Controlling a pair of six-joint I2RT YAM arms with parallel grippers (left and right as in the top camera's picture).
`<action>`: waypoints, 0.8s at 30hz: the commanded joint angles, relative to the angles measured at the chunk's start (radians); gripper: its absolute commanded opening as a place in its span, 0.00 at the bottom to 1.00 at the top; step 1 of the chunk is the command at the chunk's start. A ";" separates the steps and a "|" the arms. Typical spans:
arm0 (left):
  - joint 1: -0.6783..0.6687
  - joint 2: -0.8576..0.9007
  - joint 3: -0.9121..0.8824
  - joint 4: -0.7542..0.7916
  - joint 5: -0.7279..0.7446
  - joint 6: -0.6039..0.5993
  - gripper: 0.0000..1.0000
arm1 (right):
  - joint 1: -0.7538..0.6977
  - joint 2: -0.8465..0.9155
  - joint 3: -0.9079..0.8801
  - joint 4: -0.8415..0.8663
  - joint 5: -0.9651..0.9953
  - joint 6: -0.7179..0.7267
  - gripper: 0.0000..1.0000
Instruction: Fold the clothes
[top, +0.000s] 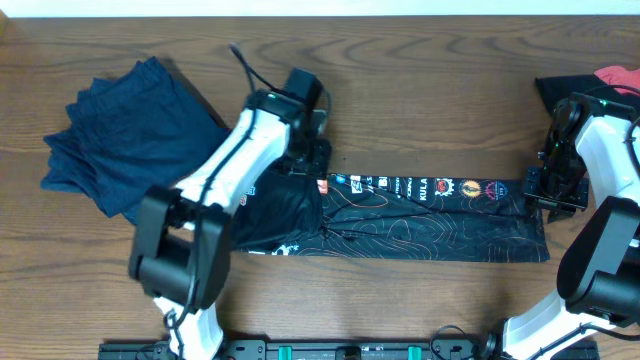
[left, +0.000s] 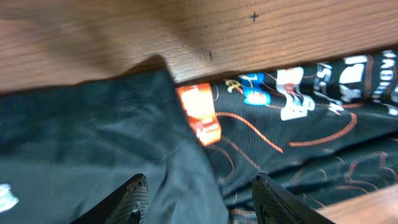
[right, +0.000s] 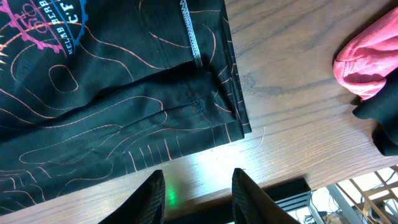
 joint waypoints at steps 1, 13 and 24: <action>-0.007 0.068 -0.016 0.014 -0.013 -0.017 0.56 | -0.007 -0.010 -0.002 0.002 -0.003 -0.001 0.34; -0.007 0.136 -0.016 0.031 -0.051 -0.016 0.22 | -0.006 -0.010 -0.002 0.011 -0.003 -0.001 0.34; -0.006 0.051 -0.014 -0.019 -0.050 -0.016 0.06 | -0.006 -0.010 -0.002 0.013 -0.003 -0.001 0.34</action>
